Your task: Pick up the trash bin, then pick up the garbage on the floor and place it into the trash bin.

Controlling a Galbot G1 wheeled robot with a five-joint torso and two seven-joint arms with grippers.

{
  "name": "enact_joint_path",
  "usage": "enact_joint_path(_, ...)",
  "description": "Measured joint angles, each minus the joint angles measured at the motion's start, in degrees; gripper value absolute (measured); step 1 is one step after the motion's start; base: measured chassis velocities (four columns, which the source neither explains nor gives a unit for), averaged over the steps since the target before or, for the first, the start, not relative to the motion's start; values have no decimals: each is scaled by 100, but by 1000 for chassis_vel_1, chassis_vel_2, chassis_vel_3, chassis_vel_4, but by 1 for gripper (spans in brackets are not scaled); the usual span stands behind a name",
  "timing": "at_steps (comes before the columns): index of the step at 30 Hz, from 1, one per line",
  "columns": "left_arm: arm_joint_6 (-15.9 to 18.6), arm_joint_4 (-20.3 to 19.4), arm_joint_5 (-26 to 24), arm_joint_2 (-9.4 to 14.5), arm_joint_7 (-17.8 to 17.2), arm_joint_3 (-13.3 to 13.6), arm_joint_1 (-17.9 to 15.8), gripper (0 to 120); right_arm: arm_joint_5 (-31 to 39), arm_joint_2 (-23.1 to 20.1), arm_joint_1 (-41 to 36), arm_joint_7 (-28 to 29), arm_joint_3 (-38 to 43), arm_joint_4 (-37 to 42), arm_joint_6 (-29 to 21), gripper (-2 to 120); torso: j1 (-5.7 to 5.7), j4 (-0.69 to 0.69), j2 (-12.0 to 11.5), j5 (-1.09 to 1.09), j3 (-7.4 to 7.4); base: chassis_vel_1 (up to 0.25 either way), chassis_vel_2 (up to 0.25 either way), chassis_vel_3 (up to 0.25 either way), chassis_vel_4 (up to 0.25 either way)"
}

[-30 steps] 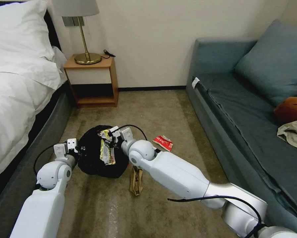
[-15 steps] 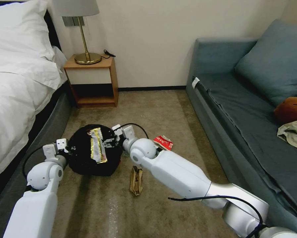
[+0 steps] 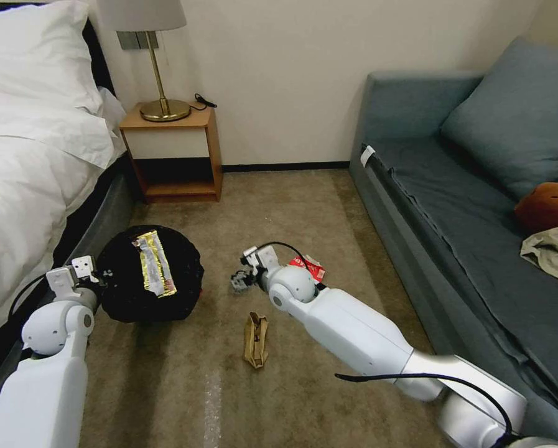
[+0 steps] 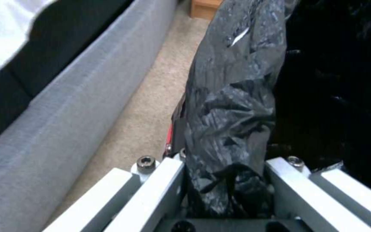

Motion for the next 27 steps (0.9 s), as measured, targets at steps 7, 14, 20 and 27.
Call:
enact_joint_path(7,25,-89,-27,-24,-106,-75,13,2,-3,-34,-156,-31,-325,-132,-69,100,0,0,0,0,0,0,0,0,0)
enact_joint_path(14,31,-231,-28,-123,-141,-127,121,2,194,37,-223,-17,-713,-350,-48,100,0,1,0,0,0,0,0,0,0)
enact_joint_path(20,33,-393,-108,-161,-157,-165,198,2,461,100,-225,-23,-989,-670,152,100,0,0,0,0,0,0,0,0,0)
enact_joint_path(27,50,-504,-217,-104,-203,-217,221,2,684,171,-218,-25,-1208,-908,301,100,0,1,0,0,0,0,0,0,0)
